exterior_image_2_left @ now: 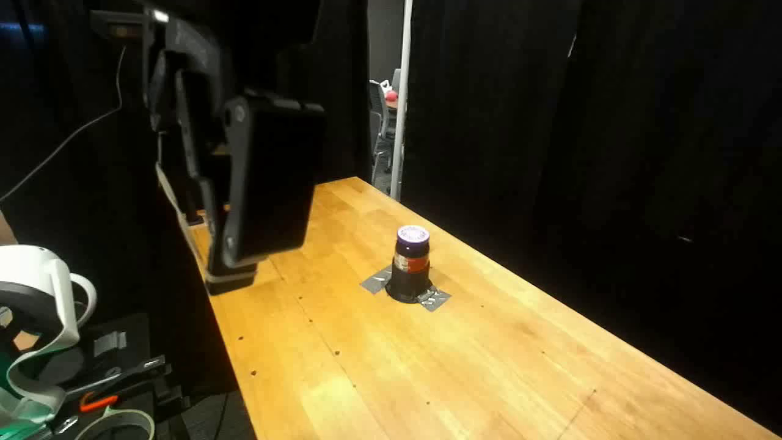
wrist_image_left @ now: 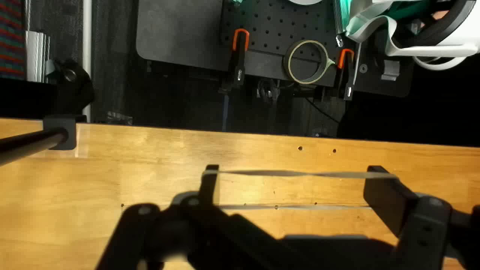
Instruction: Put the rubber band on the jar.
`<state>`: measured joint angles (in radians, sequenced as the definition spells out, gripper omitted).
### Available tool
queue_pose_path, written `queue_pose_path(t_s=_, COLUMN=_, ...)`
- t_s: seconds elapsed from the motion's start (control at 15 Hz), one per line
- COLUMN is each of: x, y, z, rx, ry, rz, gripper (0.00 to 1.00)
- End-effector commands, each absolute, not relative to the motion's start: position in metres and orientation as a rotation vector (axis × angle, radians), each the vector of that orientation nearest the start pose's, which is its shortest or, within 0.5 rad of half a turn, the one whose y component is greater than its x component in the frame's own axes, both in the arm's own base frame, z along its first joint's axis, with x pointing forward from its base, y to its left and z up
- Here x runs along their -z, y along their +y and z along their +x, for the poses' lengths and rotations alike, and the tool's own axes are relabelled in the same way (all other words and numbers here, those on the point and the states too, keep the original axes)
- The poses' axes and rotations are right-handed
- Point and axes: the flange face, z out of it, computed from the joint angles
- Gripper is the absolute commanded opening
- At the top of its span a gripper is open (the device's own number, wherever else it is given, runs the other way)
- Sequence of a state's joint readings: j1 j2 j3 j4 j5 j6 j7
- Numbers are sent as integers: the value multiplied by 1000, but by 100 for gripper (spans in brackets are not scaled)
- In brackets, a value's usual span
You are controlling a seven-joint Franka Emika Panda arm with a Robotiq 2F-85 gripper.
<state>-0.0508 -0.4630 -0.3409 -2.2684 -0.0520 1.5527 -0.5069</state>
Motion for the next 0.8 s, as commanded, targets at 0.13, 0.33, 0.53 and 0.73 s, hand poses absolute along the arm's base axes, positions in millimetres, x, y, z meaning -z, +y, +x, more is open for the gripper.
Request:
queue_pose_path(t_s=0.13, x=-509, y=-166, z=353, rx=-299, ry=-256, rz=-2914, gripper=100)
queue_pose_path(t_s=0.33, x=-510, y=-167, z=353, rx=-299, ry=-256, rz=-2915, gripper=100)
queue_pose_path(t_s=0.53, x=-511, y=-160, z=356, rx=-294, ry=-262, rz=-2931, gripper=100)
queue_pose_path(t_s=0.73, x=-508, y=-116, z=378, rx=-350, ry=-291, rz=-2994, gripper=100)
